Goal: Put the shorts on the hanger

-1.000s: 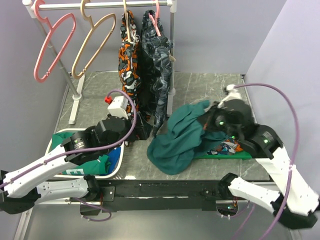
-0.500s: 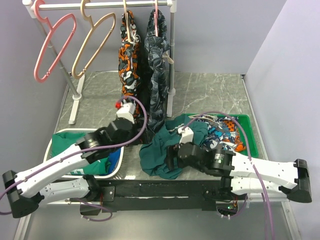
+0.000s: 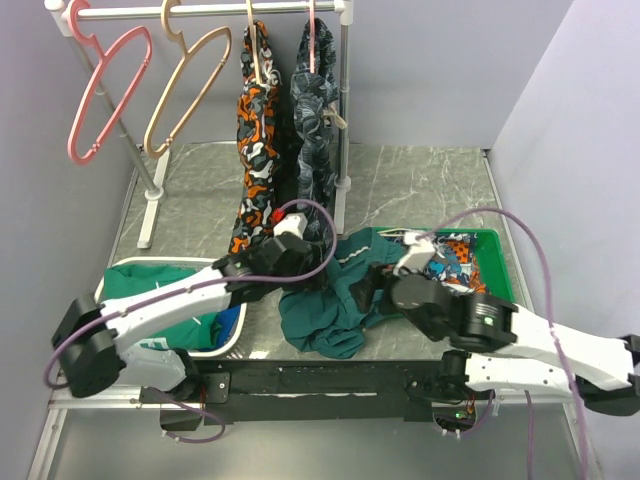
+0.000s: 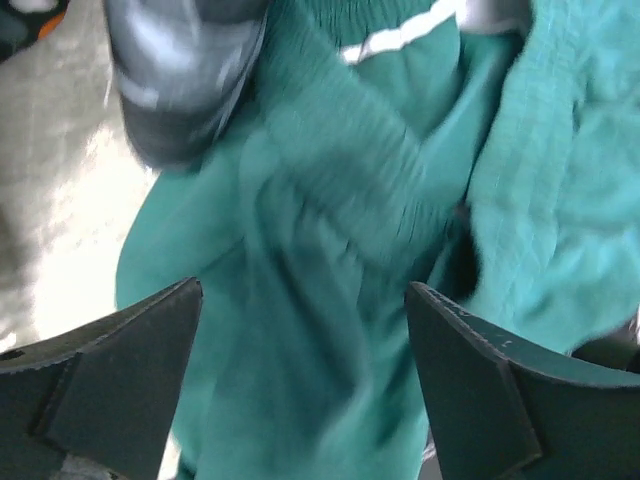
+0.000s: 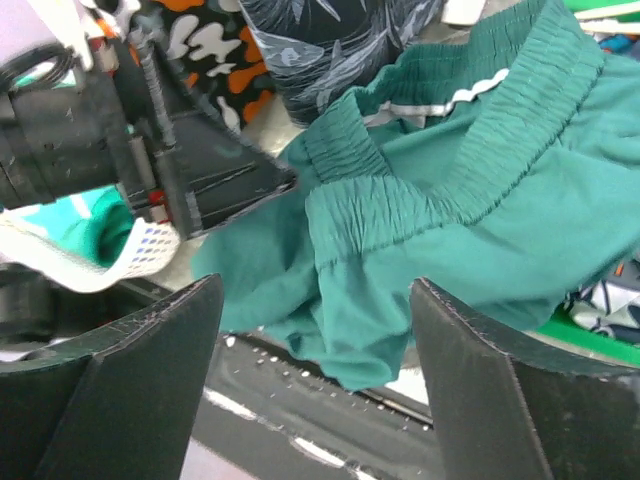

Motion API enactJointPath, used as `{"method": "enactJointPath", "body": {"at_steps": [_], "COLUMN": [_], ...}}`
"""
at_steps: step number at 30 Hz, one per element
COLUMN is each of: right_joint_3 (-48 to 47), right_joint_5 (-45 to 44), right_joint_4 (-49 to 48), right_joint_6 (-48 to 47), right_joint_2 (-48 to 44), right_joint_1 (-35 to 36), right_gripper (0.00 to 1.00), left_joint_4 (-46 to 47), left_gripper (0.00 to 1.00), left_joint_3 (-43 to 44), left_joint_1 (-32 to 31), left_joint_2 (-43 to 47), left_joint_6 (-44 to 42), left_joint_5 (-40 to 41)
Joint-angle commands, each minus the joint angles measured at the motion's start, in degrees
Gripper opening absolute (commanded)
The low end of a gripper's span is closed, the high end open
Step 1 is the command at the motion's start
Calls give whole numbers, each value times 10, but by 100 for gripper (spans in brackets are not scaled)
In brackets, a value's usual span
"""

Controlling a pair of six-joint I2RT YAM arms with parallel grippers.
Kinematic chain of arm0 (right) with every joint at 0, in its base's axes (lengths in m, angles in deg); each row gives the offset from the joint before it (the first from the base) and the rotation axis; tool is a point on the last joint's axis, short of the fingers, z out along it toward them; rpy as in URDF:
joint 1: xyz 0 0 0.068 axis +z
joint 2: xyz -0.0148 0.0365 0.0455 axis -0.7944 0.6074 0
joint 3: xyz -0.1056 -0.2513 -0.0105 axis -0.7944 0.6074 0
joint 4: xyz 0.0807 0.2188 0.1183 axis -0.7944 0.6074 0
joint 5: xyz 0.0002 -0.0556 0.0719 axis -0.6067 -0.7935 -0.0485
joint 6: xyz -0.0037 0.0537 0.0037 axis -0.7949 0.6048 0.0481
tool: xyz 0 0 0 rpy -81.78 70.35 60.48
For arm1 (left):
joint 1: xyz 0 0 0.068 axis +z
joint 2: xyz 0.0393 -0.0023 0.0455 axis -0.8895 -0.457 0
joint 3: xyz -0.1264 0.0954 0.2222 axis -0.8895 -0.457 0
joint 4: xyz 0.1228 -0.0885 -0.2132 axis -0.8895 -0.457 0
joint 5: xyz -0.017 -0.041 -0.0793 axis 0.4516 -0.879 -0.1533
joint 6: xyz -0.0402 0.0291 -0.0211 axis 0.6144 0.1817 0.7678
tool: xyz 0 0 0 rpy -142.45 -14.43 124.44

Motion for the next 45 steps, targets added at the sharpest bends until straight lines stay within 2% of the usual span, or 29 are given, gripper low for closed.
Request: {"method": "enactJointPath", "body": {"at_steps": [1,5,9,12,13,14,16,21,30,36,39,40,42,43,45], "right_joint_3": [-18,-2,8,26,33,55,82,147,180,190,192,190,185,177,167], "right_joint_5": [-9,19,14,-11,-17,-19,-21,-21,-41,-47,-53,-56,-69,-74,-81], "right_joint_4": [-38,-88,-104,-70,-61,-54,-46,-18,33,35,48,55,80,90,106], "right_joint_6": [-37,-71,-68,-17,-2,13,48,116,187,208,219,223,236,243,244], "right_joint_2": [78,143,196,181,167,151,95,9,-30,-44,-54,-57,-67,-70,-81], "right_joint_1": [-16,-40,-50,-56,-56,-55,-57,-57,-57,-58,-59,-58,-60,-59,-63], "right_gripper": [82,92,93,67,45,37,24,10,4,4,4,4,4,4,4], "left_joint_4": [44,68,85,83,83,83,84,69,-35,-81,-102,-104,-97,-94,-92], "left_gripper": [85,82,83,84,84,83,83,80,76,70,58,49,40,29,21], "left_joint_3": [59,52,40,50,58,61,70,106,193,233,239,237,222,217,206], "left_joint_1": [21,35,43,43,43,43,42,34,9,-17,-25,-26,-28,-29,-28], "left_joint_2": [-51,-70,-64,-70,-75,-77,-89,-124,-186,-255,-274,-272,-251,-240,-208], "left_joint_6": [-6,10,23,20,20,18,18,20,15,2,5,8,11,14,14], "left_joint_5": [3,-9,-24,-33,-37,-39,-44,-39,72,94,106,110,111,109,105]}}
